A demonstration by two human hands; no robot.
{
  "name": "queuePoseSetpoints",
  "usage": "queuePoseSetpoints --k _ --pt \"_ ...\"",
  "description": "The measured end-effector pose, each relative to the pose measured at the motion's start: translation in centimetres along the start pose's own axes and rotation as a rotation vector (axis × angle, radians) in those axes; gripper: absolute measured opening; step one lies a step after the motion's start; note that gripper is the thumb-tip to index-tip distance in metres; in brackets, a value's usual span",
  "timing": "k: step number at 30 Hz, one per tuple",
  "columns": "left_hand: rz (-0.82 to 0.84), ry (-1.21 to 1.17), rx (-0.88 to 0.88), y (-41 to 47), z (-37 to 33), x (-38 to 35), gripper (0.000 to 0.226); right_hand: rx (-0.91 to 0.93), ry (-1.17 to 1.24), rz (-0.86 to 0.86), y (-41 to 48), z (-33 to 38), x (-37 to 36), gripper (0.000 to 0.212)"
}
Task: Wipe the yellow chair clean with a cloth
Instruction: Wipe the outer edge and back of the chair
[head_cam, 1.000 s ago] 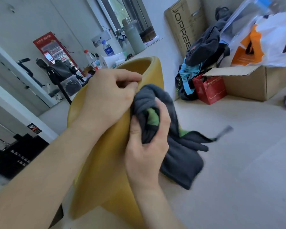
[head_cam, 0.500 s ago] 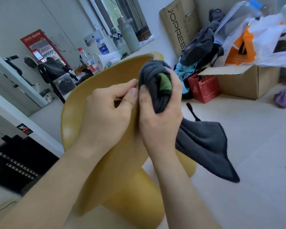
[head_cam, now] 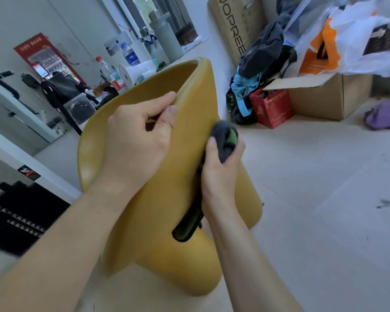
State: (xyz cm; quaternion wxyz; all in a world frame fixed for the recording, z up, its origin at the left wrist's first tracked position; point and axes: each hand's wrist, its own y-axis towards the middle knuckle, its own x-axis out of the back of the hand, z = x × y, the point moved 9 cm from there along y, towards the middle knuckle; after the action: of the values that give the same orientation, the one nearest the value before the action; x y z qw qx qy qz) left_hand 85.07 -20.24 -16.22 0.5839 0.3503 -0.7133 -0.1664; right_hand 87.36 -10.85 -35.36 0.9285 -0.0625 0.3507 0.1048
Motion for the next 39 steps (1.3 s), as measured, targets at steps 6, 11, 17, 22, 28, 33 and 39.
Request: queuePoseSetpoints --k 6,11,17,22,28,33,39 --pt "-0.004 0.006 -0.024 -0.1 -0.2 0.0 0.032 0.020 -0.024 -0.017 1.6 -1.3 0.1 0.054" --pt "0.005 0.049 -0.059 -0.1 -0.8 -0.2 0.033 -0.526 0.072 -0.087 -0.5 -12.5 1.6 0.067" --pt "-0.005 -0.009 -0.032 0.6 -0.3 -0.4 0.031 -0.040 -0.058 -0.084 0.0 -0.1 0.7 0.044" --pt "0.000 -0.098 -0.008 0.8 -0.2 -0.8 0.021 0.379 0.135 0.048 -2.4 9.8 -1.5 0.026" --pt "0.087 -0.418 0.147 0.3 0.4 -1.1 0.023 0.627 -0.026 0.027 -3.6 11.7 -3.0 0.026" --pt "0.082 -0.199 0.132 0.0 0.6 -1.1 0.036 -0.004 -0.098 -0.136 1.5 0.1 1.3 0.033" --pt "0.058 -0.136 0.092 0.0 0.2 -1.0 0.036 -0.080 -0.233 -0.031 0.7 0.7 1.4 0.018"
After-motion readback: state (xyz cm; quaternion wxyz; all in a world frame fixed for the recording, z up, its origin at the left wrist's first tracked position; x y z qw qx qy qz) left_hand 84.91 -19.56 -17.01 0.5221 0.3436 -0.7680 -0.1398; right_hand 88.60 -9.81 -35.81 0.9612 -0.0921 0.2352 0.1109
